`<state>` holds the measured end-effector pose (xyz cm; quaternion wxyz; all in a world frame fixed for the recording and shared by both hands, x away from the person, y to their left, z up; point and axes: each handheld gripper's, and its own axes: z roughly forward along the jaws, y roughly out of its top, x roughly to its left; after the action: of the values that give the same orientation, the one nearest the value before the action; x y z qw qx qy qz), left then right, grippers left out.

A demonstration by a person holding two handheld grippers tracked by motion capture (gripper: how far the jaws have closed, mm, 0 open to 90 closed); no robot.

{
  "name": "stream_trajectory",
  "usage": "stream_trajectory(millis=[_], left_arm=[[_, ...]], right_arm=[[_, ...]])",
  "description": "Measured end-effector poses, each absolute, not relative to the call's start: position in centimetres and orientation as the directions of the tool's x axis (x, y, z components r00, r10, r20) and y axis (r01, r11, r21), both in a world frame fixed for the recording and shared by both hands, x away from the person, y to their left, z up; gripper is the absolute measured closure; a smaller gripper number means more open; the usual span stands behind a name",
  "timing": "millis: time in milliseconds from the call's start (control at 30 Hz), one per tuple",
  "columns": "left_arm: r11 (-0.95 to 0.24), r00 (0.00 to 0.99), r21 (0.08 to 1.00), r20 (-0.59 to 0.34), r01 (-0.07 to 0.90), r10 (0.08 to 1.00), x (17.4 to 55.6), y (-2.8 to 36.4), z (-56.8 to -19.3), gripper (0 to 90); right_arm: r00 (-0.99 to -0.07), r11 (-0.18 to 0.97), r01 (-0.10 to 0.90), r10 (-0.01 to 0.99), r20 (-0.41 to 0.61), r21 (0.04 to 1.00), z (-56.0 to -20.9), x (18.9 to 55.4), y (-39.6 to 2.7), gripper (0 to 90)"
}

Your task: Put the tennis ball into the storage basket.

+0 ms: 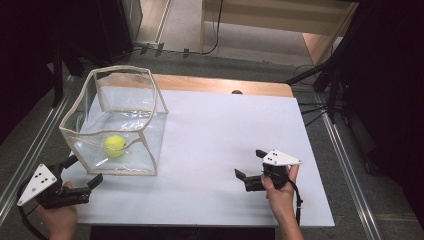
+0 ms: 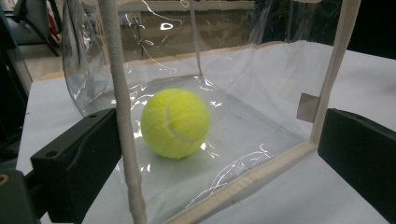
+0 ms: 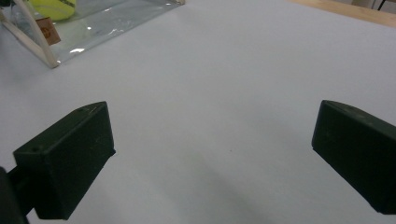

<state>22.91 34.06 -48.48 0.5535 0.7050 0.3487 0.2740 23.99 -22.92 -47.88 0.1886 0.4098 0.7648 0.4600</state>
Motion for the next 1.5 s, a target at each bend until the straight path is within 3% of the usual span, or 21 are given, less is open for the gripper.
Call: stream_trajectory(millis=[1500], left_arm=[[-0.141, 0.607, 0.972, -0.003, 0.189, 0.794, 22.9, 34.1, -48.5, 0.1]], right_arm=[[-0.430, 0.095, 0.476, 0.892, 0.137, 0.874, -50.1, 20.4, -31.3, 0.0]])
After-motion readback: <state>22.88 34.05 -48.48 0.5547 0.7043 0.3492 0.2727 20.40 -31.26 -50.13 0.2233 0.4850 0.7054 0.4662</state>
